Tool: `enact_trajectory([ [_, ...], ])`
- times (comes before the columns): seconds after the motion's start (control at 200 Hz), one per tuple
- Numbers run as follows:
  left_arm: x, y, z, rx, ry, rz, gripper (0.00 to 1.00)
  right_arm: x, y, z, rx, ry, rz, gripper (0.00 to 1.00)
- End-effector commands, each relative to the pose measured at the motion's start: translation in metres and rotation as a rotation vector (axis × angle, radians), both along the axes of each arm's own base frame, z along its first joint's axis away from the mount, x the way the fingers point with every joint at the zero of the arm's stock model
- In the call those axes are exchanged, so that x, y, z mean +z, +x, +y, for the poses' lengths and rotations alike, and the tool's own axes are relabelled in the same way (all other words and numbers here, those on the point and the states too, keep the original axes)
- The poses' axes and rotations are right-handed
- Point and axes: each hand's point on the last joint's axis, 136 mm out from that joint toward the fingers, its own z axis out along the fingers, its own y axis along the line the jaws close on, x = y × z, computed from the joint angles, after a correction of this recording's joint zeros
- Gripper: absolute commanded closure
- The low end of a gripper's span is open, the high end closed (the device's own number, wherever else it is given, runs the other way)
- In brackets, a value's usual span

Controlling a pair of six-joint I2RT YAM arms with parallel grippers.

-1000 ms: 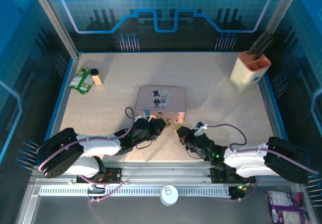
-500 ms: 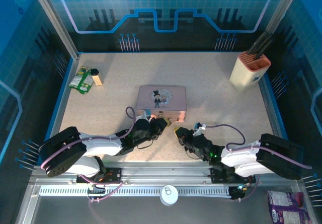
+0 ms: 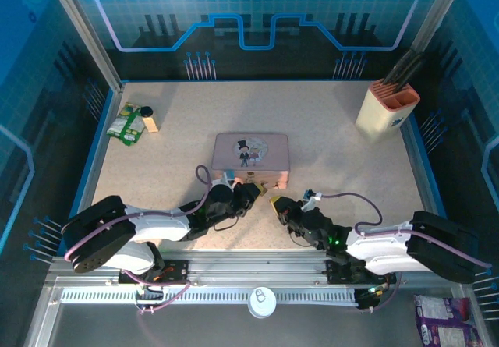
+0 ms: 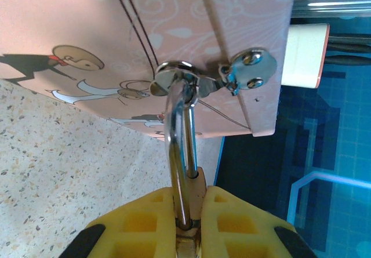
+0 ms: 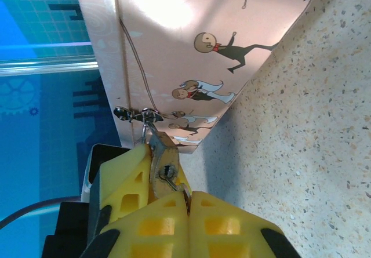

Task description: Unlock the padlock with the key

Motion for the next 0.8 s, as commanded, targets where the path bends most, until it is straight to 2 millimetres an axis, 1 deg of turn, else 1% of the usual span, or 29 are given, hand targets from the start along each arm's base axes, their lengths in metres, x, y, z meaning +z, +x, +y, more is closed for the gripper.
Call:
enact_trajectory([
  [0.0,0.0316,0.005,-0.0085,0.004,-0.092,-0.093,1.0,-0.0025,-0.0003,-0.0067,-0.031,-0.02,-0.003,1.0],
  [0.26,0.0355,0.0042,-0.0124,-0.003,-0.103,-0.105,1.0,-0.0028,-0.0002,-0.0063,-0.031,-0.02,-0.003,1.0],
  [0.5,0.0346,0.0045,-0.0113,0.001,-0.102,-0.104,1.0,-0.0037,0.0,-0.0052,-0.031,-0.019,0.0,1.0],
  [0.795,0.0391,0.0045,-0.0111,0.001,-0.11,-0.114,1.0,-0.0056,0.0004,-0.0064,-0.039,-0.013,0.006,1.0],
])
